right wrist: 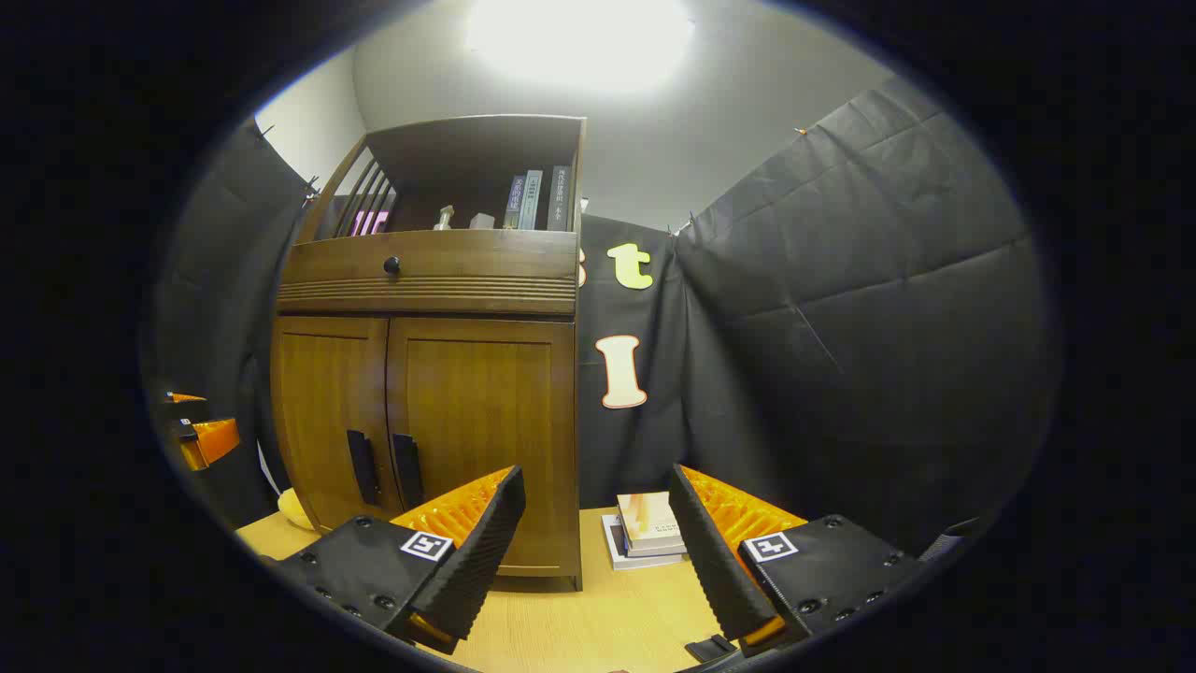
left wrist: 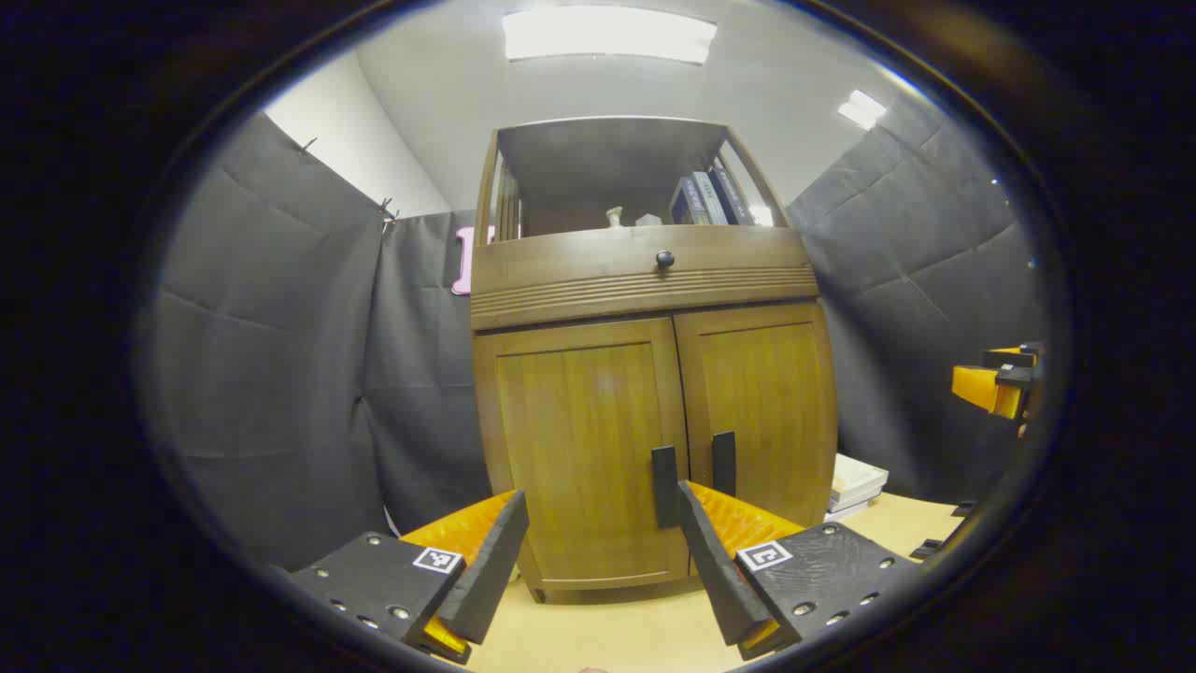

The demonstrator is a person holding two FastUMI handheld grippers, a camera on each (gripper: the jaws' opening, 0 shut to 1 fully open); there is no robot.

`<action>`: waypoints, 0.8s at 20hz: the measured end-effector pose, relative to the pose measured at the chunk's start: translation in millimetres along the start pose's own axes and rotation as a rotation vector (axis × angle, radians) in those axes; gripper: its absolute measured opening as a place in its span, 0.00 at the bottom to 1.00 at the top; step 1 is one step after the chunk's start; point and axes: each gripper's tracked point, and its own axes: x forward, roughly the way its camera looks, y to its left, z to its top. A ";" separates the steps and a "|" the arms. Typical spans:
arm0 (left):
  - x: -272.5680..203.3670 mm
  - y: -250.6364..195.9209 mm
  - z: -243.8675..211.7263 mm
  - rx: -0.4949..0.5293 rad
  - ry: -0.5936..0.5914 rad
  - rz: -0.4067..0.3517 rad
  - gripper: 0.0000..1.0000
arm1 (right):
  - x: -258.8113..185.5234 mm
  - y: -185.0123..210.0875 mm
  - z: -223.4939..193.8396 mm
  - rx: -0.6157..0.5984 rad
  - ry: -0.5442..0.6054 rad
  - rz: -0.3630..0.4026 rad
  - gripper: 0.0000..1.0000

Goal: Open the right door of the double-door shoe cabinet with the right hand, and open the left door with the left hand.

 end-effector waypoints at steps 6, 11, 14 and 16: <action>8.2 -4.0 -8.1 0.011 0.019 0.023 0.92 | 10.3 2.2 -5.6 0.009 0.001 0.017 0.97; 3.9 -3.3 -7.5 0.020 0.011 0.043 0.91 | 18.6 4.2 -12.4 0.015 0.009 0.025 0.96; 2.9 -1.6 -8.7 0.020 0.009 0.053 0.91 | 23.0 8.1 -13.2 0.019 0.010 0.034 0.96; 1.8 -2.3 -8.7 0.026 0.007 0.062 0.92 | 26.3 11.4 -12.2 0.019 0.005 0.042 0.97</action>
